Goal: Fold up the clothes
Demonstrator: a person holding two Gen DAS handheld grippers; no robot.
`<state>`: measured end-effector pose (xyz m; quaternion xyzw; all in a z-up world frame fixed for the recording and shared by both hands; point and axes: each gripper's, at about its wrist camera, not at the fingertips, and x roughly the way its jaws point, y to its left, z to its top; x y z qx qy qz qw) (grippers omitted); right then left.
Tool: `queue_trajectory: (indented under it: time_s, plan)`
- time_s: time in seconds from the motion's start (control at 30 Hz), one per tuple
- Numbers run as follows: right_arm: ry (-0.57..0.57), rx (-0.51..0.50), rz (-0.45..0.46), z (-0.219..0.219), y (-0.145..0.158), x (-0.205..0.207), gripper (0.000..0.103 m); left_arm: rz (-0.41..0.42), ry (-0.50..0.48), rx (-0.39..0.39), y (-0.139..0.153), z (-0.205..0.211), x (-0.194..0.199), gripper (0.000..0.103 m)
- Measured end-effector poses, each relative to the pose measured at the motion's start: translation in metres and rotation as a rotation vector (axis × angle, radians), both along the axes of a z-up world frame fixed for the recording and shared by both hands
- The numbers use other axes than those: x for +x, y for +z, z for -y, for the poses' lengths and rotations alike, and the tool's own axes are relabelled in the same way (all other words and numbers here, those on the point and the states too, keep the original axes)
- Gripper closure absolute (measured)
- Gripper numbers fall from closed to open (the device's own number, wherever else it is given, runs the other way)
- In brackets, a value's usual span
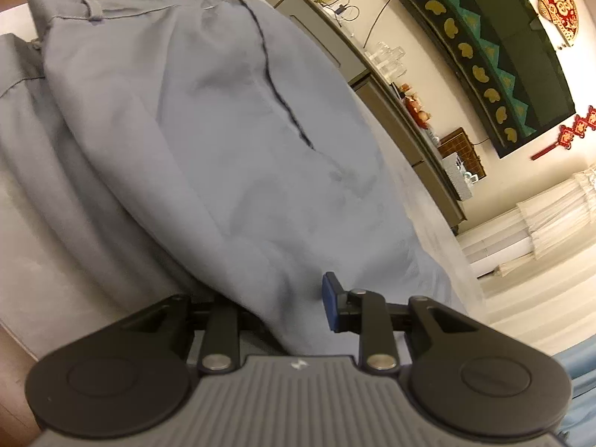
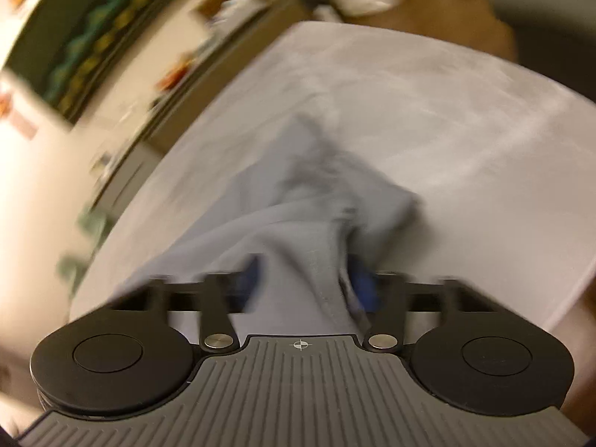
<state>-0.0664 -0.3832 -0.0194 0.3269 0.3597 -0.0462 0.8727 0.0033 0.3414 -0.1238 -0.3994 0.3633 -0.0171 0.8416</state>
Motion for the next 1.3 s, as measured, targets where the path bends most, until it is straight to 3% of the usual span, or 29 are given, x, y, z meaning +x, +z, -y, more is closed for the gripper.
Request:
queue_trajectory:
  time_s: [0.07,0.17,0.2,0.3,0.37,0.4,0.47,0.6,0.67,0.8,1.0,1.13,1.3]
  plan:
    - [0.047,-0.074,0.022,-0.013,0.008,0.005,0.097,-0.006,0.013,0.0,-0.002,-0.005,-0.003,0.077]
    - [0.101,-0.177,0.06,-0.026,0.033,0.029,0.1,-0.024,0.025,-0.006,-0.006,-0.01,-0.004,0.077]
    - [0.129,-0.214,0.12,-0.033,0.054,0.033,0.1,-0.026,0.027,-0.007,-0.007,-0.011,-0.005,0.078]
    - [0.243,-0.277,0.464,-0.057,0.147,0.011,0.101,-0.027,0.031,-0.002,-0.006,-0.013,-0.009,0.079]
    - [0.292,-0.322,0.622,-0.062,0.182,-0.01,0.101,-0.029,0.033,0.001,-0.006,-0.014,-0.011,0.079]
    - [0.281,-0.314,0.599,-0.055,0.178,-0.009,0.101,-0.031,0.034,0.004,-0.005,-0.014,-0.011,0.079]
    - [0.232,-0.27,0.467,-0.03,0.153,0.005,0.101,-0.035,0.033,0.016,-0.004,-0.012,-0.012,0.079]
    - [0.159,-0.207,0.057,0.009,0.045,0.037,0.101,-0.04,0.026,0.046,-0.001,-0.01,-0.011,0.079]
    - [0.121,-0.208,-0.036,0.019,0.011,0.037,0.101,-0.043,0.023,0.062,0.001,-0.008,-0.011,0.079]
    - [0.105,-0.173,-0.015,0.029,-0.005,0.034,0.101,-0.057,0.019,0.098,0.005,-0.003,-0.012,0.08]
    - [0.152,-0.254,0.104,0.019,0.022,0.046,0.101,-0.084,0.013,0.154,0.011,0.005,-0.014,0.08]
    - [0.164,-0.405,-0.076,0.008,-0.002,0.078,0.101,-0.102,0.009,0.191,0.015,0.011,-0.016,0.08]
    - [0.192,-0.524,-0.114,-0.006,-0.014,0.09,0.099,-0.112,0.076,0.184,0.021,0.001,-0.03,0.077]
